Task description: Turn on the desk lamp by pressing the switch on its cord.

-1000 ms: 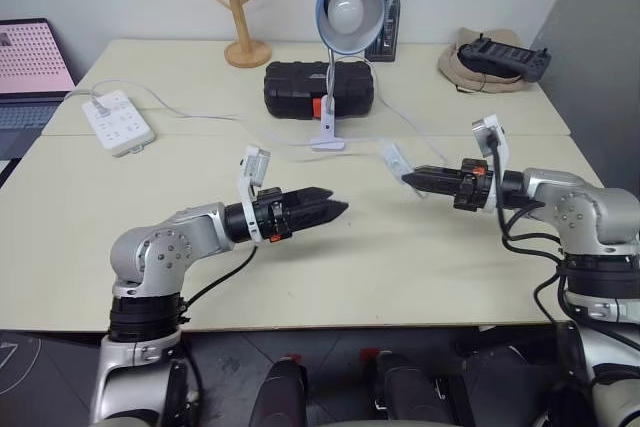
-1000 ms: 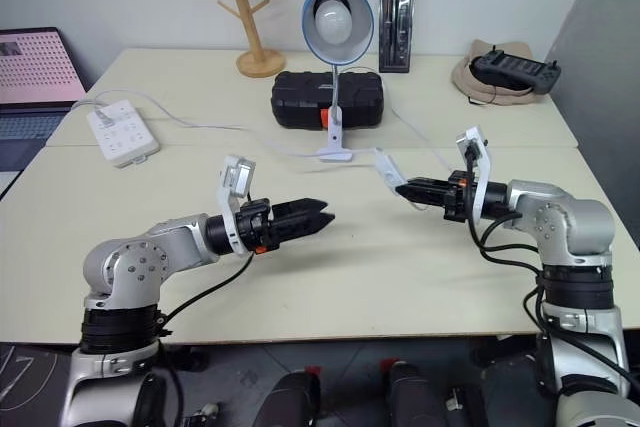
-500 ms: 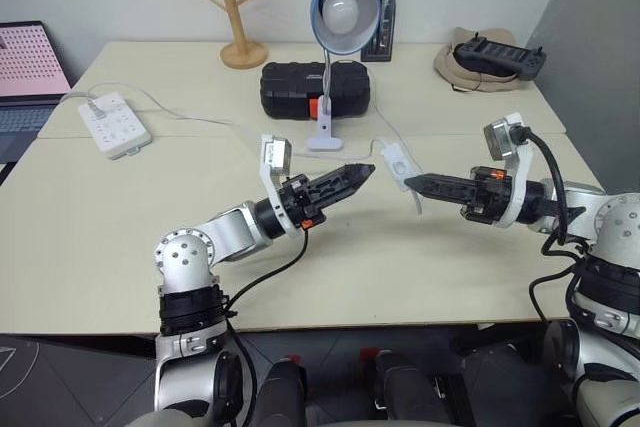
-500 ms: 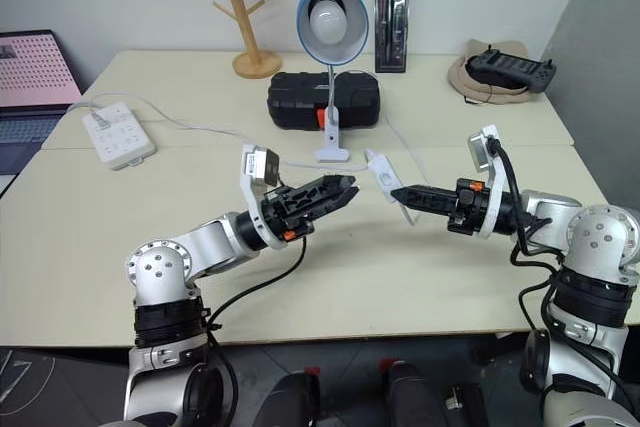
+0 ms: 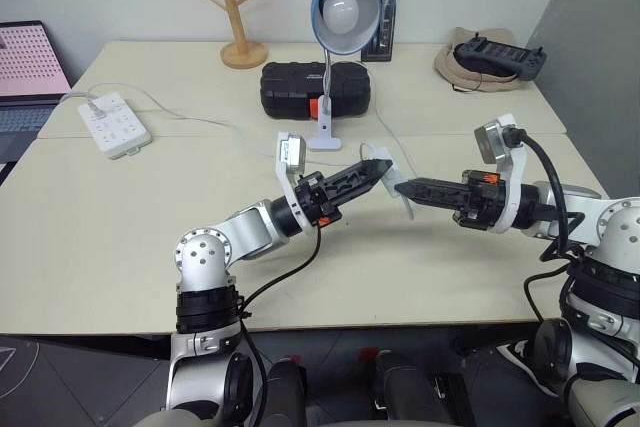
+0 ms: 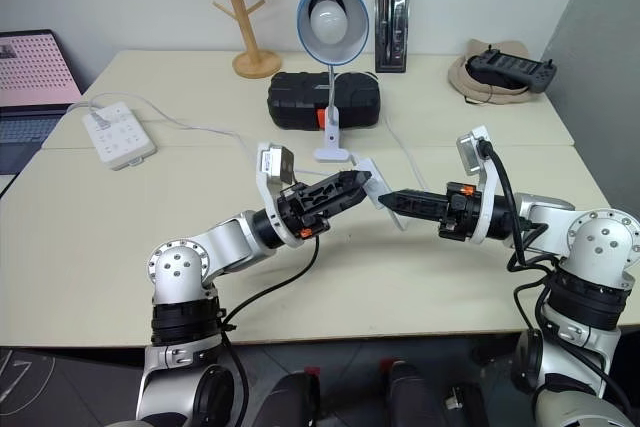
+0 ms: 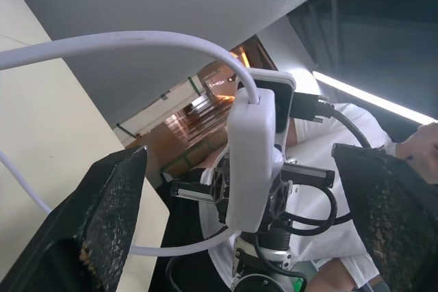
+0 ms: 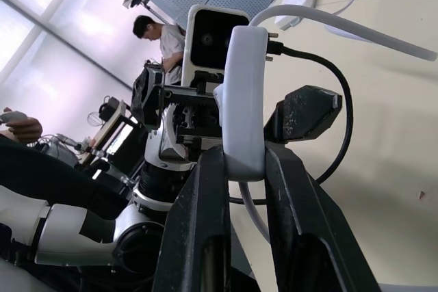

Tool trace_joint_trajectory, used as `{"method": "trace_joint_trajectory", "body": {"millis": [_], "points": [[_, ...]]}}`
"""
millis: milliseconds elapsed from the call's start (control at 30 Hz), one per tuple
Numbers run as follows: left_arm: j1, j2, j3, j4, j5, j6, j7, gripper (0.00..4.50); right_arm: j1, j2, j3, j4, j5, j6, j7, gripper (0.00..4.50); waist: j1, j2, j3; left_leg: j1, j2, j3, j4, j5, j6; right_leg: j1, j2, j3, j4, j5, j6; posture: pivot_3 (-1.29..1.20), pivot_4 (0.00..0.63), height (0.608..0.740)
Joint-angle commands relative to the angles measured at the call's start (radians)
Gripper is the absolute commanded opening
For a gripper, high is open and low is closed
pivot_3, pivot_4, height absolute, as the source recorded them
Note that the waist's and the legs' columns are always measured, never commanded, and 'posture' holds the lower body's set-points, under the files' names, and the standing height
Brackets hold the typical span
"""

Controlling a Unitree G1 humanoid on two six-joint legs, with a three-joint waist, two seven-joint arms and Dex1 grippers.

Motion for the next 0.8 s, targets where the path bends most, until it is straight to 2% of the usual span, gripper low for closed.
{"method": "trace_joint_trajectory", "body": {"millis": [33, 133, 267, 533, 633, 800], "points": [[-0.023, -0.006, -0.011, -0.014, -0.020, -0.028, -0.010, 3.90, -0.019, -0.008, -0.021, -0.019, 0.070, -0.003, -0.030, 0.34, 0.000, 0.000, 0.000, 0.000, 0.000, 0.000, 0.000, 0.000, 0.000, 0.000, 0.000, 0.000, 0.000, 0.000, 0.000, 0.00, 0.150, 0.740], [-0.022, -0.001, -0.016, -0.014, -0.026, -0.032, -0.017, 3.16, -0.020, -0.012, -0.016, -0.013, 0.093, -0.012, -0.050, 0.34, 0.000, 0.000, 0.000, 0.000, 0.000, 0.000, 0.000, 0.000, 0.000, 0.000, 0.000, 0.000, 0.000, 0.000, 0.000, 0.00, 0.150, 0.740], [-0.024, 0.001, -0.015, -0.011, -0.030, -0.037, -0.016, 2.47, -0.018, -0.019, -0.007, -0.007, 0.121, -0.024, -0.073, 0.34, 0.000, 0.000, 0.000, 0.000, 0.000, 0.000, 0.000, 0.000, 0.000, 0.000, 0.000, 0.000, -0.001, 0.000, 0.000, 0.00, 0.150, 0.740], [-0.024, 0.005, -0.025, -0.016, -0.037, -0.037, -0.020, 0.75, -0.015, -0.023, 0.003, 0.005, 0.169, -0.048, -0.117, 0.34, 0.000, 0.000, 0.000, -0.001, 0.000, 0.000, -0.001, 0.000, 0.000, 0.000, 0.000, 0.000, -0.003, 0.000, 0.000, 0.00, 0.150, 0.740], [-0.024, 0.008, -0.026, -0.012, -0.047, -0.043, -0.016, 0.54, -0.012, -0.030, 0.010, 0.010, 0.190, -0.058, -0.130, 0.34, 0.000, 0.000, 0.000, -0.001, 0.000, 0.000, -0.002, 0.000, 0.000, 0.000, 0.000, 0.000, -0.003, 0.000, 0.000, 0.00, 0.150, 0.740], [-0.027, 0.009, -0.028, -0.006, -0.057, -0.051, 0.001, 0.51, 0.009, -0.053, 0.026, 0.008, 0.230, -0.077, -0.144, 0.34, 0.000, 0.000, 0.000, -0.001, 0.000, 0.000, -0.002, 0.000, 0.000, -0.001, 0.000, 0.000, -0.004, 0.000, 0.000, 0.00, 0.150, 0.740]]}}
